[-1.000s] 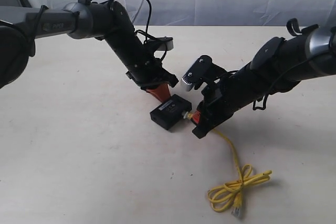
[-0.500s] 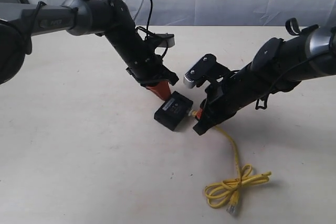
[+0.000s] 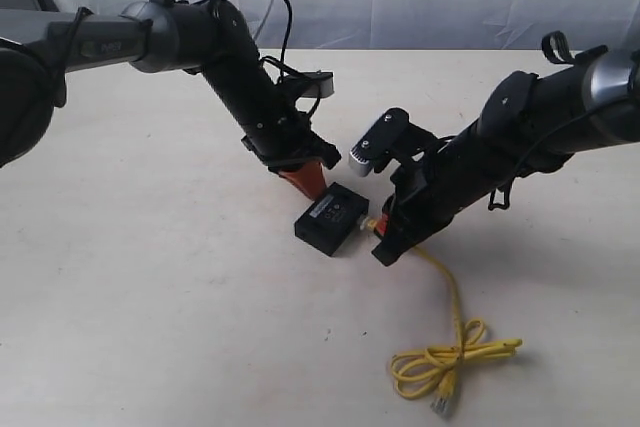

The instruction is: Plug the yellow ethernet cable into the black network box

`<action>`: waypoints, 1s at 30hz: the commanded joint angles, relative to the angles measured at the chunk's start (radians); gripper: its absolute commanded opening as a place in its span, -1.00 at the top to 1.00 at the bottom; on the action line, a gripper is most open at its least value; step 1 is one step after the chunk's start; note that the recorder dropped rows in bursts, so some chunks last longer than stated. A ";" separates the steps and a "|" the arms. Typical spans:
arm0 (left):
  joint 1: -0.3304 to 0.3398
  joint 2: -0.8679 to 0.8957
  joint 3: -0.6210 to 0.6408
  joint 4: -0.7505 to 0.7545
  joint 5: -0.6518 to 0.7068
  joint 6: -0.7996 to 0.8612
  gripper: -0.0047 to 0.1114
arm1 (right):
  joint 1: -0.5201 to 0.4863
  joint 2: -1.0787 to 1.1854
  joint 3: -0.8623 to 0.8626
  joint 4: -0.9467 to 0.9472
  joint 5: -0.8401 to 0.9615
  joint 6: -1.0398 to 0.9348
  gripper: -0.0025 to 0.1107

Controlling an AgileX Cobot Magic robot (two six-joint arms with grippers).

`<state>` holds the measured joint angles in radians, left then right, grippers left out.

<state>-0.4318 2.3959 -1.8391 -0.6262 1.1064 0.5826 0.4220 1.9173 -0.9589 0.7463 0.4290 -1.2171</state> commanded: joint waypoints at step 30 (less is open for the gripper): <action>0.044 -0.423 0.316 0.038 -0.157 0.058 0.92 | -0.378 0.008 -0.103 0.165 0.732 0.078 0.97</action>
<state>-0.3878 2.0502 -1.6114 -0.5434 0.9956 0.5919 0.0575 1.9243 -1.0582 0.8532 1.1471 -1.1193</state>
